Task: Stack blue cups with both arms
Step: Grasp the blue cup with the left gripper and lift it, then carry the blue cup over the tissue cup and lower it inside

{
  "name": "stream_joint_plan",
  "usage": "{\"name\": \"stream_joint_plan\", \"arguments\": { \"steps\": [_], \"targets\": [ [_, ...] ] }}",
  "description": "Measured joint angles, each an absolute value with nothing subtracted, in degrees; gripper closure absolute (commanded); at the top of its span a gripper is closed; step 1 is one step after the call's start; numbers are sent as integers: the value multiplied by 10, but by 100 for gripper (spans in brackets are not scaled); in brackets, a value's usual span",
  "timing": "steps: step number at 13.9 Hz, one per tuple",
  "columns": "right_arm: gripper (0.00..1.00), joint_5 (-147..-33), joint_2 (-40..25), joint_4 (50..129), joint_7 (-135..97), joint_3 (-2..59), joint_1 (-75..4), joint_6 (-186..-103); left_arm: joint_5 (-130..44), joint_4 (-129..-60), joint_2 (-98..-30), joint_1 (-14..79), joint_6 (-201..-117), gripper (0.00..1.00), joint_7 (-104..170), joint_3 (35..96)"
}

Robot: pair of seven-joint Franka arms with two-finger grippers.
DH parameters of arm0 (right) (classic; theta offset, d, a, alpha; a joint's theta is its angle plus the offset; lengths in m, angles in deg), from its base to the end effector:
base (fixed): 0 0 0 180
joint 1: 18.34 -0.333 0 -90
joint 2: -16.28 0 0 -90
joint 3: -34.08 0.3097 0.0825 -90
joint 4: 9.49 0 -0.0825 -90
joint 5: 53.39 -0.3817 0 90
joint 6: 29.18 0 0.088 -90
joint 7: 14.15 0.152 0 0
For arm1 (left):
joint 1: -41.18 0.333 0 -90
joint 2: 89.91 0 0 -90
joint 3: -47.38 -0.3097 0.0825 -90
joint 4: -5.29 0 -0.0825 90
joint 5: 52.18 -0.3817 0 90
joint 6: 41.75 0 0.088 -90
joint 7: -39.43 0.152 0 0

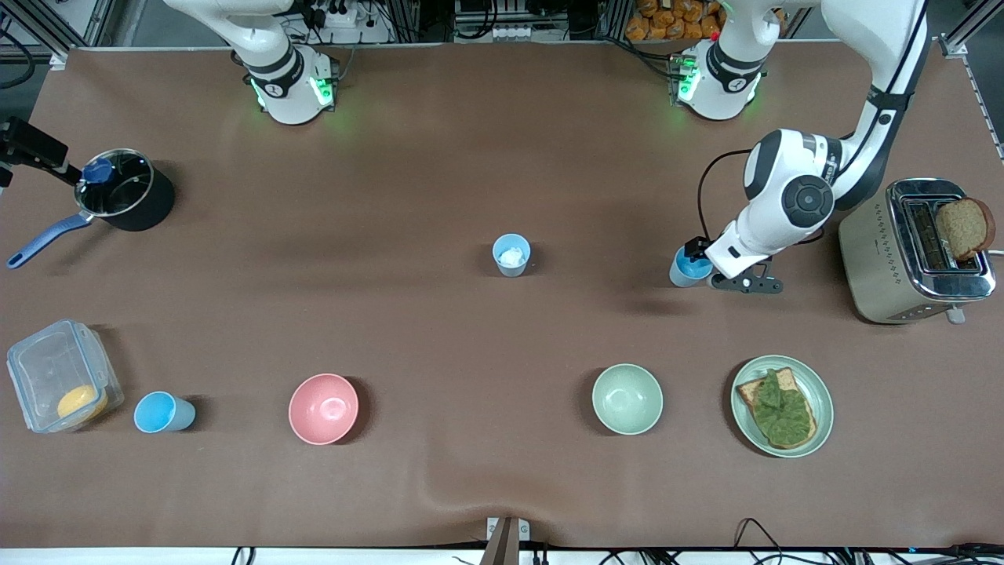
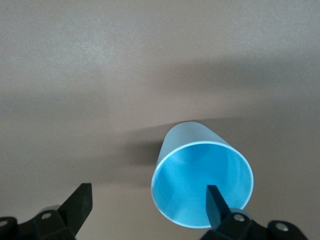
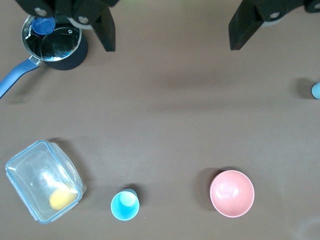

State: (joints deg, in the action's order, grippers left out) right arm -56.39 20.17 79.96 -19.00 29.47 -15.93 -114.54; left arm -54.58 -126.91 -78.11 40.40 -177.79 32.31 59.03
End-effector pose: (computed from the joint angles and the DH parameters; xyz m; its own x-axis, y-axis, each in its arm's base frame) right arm 0.5199 -0.0571 0.6072 0.9994 -0.0336 0.0013 -0.0334 -0.9978 -0.0577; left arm 0.4898 -0.1097 0.1984 0.9834 -0.1219 -0.1344 -0.1231 -0.9924 -0.0001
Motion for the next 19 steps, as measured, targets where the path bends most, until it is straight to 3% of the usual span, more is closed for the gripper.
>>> {"name": "stream_joint_plan", "arguments": {
  "steps": [2, 4, 5, 13, 19],
  "targets": [
    [0, -556, 202, 805, -190, 296, -159, -1146, -546, -1271, -775, 404, -1782, 47, 323, 590],
    [0, -540, 202, 807, -190, 300, -159, -1151, -546, -1272, -769, 404, -1793, 87, 325, 590],
    [0, -529, 202, 809, -190, 305, -160, -1158, -546, -1273, -767, 403, -1797, 100, 332, 590],
    [0, -520, 202, 821, -208, 312, -162, -1181, -545, -1261, -808, 399, -1799, 100, 361, 604],
    [0, -522, 202, 825, -221, 311, -162, -1186, -435, -1197, -885, 390, -1739, 100, 353, 709]
  ]
}}
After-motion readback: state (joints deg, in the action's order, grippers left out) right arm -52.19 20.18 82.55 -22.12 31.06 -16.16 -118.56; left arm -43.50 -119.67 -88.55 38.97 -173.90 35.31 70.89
